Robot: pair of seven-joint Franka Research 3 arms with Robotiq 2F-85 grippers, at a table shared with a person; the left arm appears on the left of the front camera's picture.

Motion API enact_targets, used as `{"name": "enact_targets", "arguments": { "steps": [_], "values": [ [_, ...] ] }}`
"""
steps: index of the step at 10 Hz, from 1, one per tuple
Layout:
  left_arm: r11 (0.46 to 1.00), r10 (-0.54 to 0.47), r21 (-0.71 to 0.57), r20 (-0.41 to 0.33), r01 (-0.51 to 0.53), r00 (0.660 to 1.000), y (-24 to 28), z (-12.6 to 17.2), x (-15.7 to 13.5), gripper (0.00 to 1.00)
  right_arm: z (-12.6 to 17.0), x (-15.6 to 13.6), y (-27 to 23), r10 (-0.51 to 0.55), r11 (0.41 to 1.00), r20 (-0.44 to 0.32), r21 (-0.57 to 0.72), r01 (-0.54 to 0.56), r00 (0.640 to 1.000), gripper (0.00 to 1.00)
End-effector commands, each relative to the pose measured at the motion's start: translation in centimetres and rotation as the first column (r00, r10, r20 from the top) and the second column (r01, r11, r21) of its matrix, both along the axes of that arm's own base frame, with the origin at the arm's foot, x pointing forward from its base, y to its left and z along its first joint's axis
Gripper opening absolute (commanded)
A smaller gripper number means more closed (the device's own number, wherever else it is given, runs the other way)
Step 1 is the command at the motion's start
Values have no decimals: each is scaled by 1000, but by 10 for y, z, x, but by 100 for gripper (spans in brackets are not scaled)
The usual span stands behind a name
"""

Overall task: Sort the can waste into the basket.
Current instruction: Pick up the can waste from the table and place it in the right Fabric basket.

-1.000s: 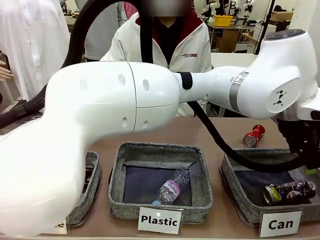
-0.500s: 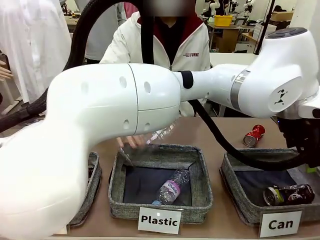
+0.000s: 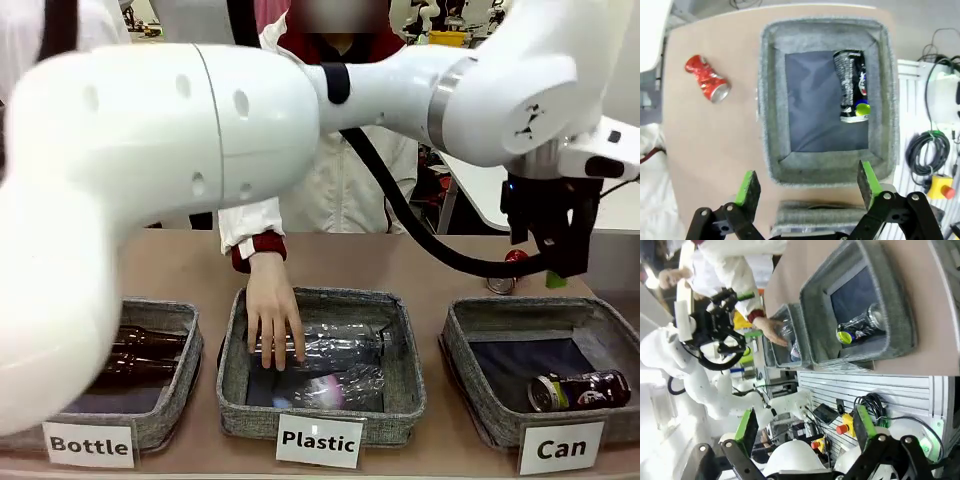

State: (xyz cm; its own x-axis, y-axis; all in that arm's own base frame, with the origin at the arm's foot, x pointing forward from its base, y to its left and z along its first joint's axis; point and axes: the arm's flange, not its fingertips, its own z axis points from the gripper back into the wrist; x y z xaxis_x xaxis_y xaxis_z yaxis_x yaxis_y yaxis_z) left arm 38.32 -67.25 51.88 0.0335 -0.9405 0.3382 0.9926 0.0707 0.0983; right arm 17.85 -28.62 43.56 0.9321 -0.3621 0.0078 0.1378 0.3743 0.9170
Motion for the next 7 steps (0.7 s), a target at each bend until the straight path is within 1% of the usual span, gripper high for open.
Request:
{"name": "enact_targets", "arguments": {
  "steps": [1, 3, 5, 7],
  "values": [
    [999, 24, -48, -8, -24, 1000, 21, -19, -18, 100, 3, 1, 8, -13, 1000, 23, -7, 13, 1000, 100],
    [998, 19, -52, -17, -20, 1000, 26, -22, -15, 100, 6, -4, 4, -22, 1000, 45, 14, 21, 999, 100],
    [998, 34, -47, -25, -35, 999, 34, -21, -15, 100, 4, -3, 5, -15, 1000, 49, 24, 14, 999, 100],
    [997, 68, -40, -48, -70, 997, 66, -1, -9, 100, 5, 6, 22, 20, 999, 71, 27, -22, 997, 100]
  ]
}}
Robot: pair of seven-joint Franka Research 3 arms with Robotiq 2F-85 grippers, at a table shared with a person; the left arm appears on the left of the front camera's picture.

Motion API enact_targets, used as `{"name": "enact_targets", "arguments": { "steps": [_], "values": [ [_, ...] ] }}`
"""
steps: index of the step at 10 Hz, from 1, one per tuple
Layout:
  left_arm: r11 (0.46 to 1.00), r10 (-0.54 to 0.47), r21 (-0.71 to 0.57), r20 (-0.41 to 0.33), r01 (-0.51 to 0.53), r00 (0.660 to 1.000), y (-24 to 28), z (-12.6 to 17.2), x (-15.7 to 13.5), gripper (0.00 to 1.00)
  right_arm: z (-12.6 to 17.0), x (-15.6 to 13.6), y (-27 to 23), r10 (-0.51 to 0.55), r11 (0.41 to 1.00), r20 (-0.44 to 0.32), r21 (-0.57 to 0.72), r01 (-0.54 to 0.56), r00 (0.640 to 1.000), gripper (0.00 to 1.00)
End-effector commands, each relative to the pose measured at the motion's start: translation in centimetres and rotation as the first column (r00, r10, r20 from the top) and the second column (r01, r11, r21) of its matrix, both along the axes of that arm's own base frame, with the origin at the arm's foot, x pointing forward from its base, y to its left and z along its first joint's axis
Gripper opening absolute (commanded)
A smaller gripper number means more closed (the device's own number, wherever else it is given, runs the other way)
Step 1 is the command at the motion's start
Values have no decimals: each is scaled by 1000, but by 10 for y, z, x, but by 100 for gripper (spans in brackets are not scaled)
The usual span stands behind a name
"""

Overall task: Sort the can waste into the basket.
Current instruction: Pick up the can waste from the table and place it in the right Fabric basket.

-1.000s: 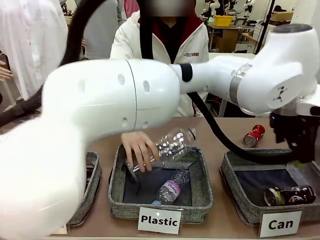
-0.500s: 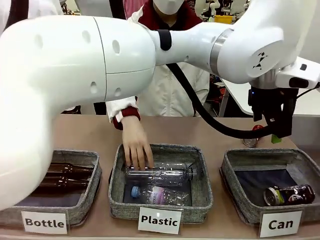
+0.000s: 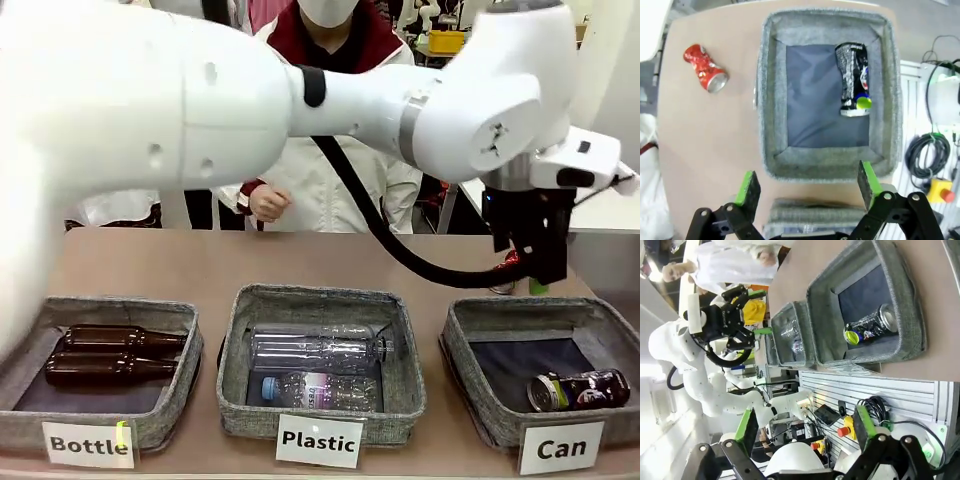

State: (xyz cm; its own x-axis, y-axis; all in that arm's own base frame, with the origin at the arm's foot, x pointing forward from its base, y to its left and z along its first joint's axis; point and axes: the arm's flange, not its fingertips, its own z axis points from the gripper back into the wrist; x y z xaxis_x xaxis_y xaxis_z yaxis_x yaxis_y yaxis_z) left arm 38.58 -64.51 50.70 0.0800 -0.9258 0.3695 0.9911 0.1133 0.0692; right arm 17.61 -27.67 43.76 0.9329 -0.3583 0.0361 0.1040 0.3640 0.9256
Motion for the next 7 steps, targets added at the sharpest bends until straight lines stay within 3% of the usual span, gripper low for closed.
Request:
{"name": "enact_targets", "arguments": {
  "steps": [1, 3, 5, 6, 7],
  "values": [
    [998, 64, -22, -37, -65, 997, 65, 27, -12, 100, 6, 16, 28, 50, 999, 54, 15, -50, 997, 100],
    [984, 153, -71, -148, -164, 977, 144, 60, -15, 100, 10, 44, 76, 130, 991, 87, 23, -132, 988, 100],
    [938, 299, -100, -255, -332, 920, 224, 69, -24, 100, 10, 74, 130, 190, 978, 84, 69, -196, 978, 100],
    [879, 414, -106, -312, -464, 855, 265, 72, -24, 100, 10, 88, 160, 216, 970, 80, 91, -223, 973, 100],
    [791, 515, -122, -396, -599, 760, 319, 74, -20, 100, 7, 101, 192, 254, 960, 64, 107, -259, 965, 100]
  ]
}}
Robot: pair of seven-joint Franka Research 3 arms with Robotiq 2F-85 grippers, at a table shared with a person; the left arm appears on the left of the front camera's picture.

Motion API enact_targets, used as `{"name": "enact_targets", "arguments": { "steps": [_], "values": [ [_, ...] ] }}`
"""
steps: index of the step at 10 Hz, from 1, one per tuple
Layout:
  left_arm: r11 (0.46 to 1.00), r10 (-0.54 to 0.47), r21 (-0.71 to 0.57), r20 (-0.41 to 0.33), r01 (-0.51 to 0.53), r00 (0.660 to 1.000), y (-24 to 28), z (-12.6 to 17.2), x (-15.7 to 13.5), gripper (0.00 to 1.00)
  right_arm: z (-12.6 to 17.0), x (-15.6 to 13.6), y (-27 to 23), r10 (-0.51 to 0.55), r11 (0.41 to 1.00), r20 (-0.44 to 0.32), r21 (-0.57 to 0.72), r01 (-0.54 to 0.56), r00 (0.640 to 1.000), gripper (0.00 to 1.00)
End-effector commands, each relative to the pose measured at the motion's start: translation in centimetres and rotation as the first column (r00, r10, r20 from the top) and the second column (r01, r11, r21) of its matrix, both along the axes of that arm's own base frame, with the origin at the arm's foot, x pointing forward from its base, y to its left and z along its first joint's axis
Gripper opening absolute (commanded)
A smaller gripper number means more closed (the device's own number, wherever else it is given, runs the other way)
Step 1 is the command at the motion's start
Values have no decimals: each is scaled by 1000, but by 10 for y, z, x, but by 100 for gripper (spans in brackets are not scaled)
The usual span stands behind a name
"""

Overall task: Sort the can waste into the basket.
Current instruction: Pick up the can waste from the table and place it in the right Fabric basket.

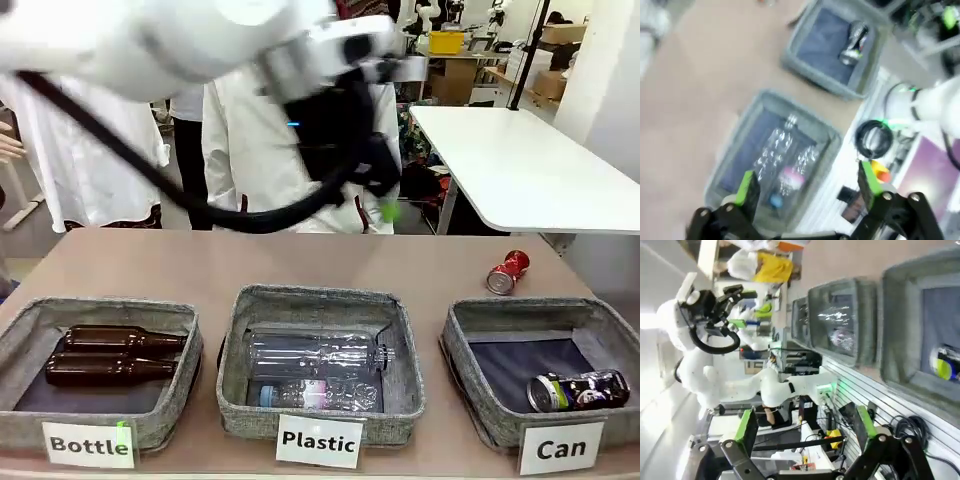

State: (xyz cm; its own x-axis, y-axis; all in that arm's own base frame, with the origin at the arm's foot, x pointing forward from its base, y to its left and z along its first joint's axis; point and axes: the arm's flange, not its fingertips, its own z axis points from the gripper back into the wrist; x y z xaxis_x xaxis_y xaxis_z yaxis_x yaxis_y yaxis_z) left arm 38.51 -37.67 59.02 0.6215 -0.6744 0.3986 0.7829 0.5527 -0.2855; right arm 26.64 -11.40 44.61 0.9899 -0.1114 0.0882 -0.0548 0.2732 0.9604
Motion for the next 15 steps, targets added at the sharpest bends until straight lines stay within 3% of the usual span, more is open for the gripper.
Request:
{"name": "enact_targets", "arguments": {
  "steps": [1, 3, 5, 6, 7, 9, 10, 11, 15],
  "values": [
    [961, 215, -146, -136, -234, 967, 104, -11, -15, 100, -5, 17, 56, 10, 1000, -43, 21, -9, 999, 100],
    [870, 280, -315, -318, -380, 906, 206, -24, -17, 100, -12, 31, 99, 8, 1000, -74, 29, -5, 997, 100],
    [736, 263, -472, -461, -485, 848, 309, -68, -42, 100, -13, 37, 102, 0, 999, -105, 47, 5, 994, 100],
    [672, 151, -608, -447, -423, 882, 355, -88, -54, 100, -8, 42, 94, -18, 998, -114, 62, 25, 993, 100],
    [634, 174, -617, -474, -466, 863, 389, -110, -65, 100, -5, 46, 87, -43, 997, -112, 62, 50, 993, 100],
    [542, 133, -699, -477, -467, 869, 428, -167, -91, 100, -16, 49, 75, -110, 993, -134, 25, 115, 985, 100],
    [494, 98, -755, -444, -431, 891, 432, -180, -87, 100, -22, 53, 68, -181, 984, -140, -20, 179, 974, 100],
    [553, 173, -675, -481, -489, 860, 439, -126, -72, 100, -6, 63, 69, -46, 998, -111, 32, 49, 993, 100],
    [553, 173, -675, -481, -489, 860, 439, -126, -72, 100, -6, 63, 69, -46, 998, -111, 32, 49, 993, 100]
  ]
}}
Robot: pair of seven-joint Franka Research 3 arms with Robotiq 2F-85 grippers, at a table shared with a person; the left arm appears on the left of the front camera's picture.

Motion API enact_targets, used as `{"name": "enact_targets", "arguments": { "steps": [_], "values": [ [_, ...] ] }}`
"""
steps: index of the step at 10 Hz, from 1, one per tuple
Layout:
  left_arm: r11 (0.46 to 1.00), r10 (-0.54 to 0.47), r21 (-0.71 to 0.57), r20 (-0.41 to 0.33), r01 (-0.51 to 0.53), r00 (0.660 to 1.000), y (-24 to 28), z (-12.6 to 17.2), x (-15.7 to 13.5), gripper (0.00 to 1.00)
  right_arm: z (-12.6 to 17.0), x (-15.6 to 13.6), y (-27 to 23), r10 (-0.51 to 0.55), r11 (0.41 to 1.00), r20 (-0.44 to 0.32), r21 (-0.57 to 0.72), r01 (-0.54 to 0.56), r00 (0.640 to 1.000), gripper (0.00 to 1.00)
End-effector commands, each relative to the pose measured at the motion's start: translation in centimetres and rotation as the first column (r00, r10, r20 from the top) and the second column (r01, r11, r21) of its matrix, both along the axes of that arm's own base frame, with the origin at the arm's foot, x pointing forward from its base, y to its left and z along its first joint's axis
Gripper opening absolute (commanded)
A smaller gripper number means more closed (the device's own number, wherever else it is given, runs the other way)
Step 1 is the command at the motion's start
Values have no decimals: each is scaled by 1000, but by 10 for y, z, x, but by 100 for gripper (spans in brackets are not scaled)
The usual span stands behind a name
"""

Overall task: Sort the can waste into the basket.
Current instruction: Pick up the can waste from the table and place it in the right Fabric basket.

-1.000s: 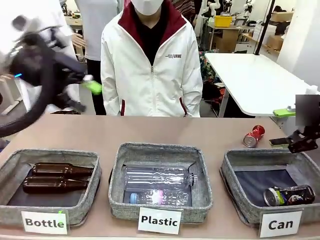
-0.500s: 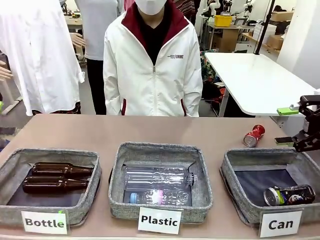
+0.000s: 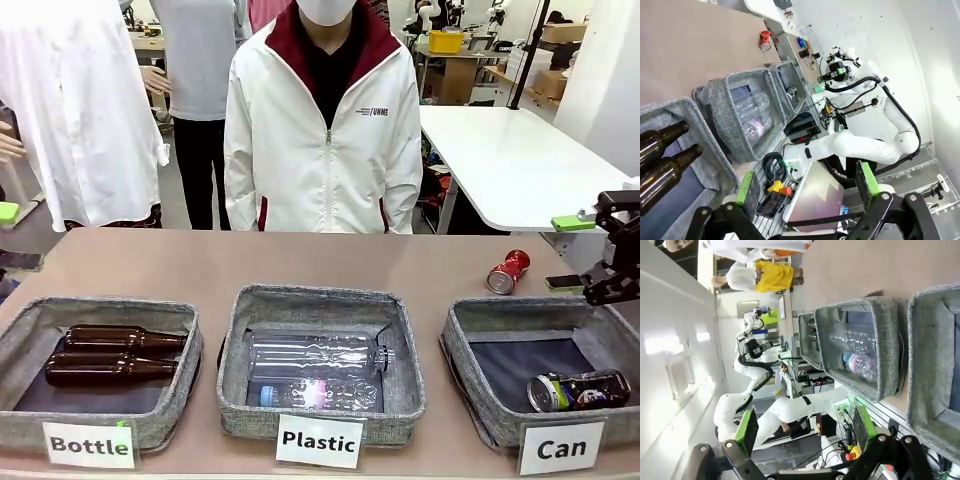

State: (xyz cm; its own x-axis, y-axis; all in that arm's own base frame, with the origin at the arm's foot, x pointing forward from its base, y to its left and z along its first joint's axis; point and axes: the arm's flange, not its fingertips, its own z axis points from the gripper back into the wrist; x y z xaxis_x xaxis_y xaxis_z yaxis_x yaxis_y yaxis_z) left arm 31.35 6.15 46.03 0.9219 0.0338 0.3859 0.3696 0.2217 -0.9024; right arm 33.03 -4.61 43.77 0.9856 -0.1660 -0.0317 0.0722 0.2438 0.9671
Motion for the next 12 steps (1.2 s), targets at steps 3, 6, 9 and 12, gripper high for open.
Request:
{"name": "enact_targets", "arguments": {
  "steps": [3, 6, 9, 12],
  "values": [
    [1000, 19, -22, -6, -19, 1000, 1, 4, 0, 100, 2, -1, 1, 6, 1000, 6, 5, -6, 1000, 100],
    [1000, 19, -22, -6, -19, 1000, 1, 4, 0, 100, 0, 0, 0, 0, 1000, 0, 0, 0, 1000, 100],
    [1000, 19, -22, -6, -19, 1000, 1, 4, 0, 100, 34, 77, -15, 29, 939, 86, -343, 2, 996, 100],
    [1000, 19, -22, -6, -19, 1000, 1, 4, 0, 100, 39, 125, -24, -146, 688, -3, -719, 100, 989, 100]
  ]
}}
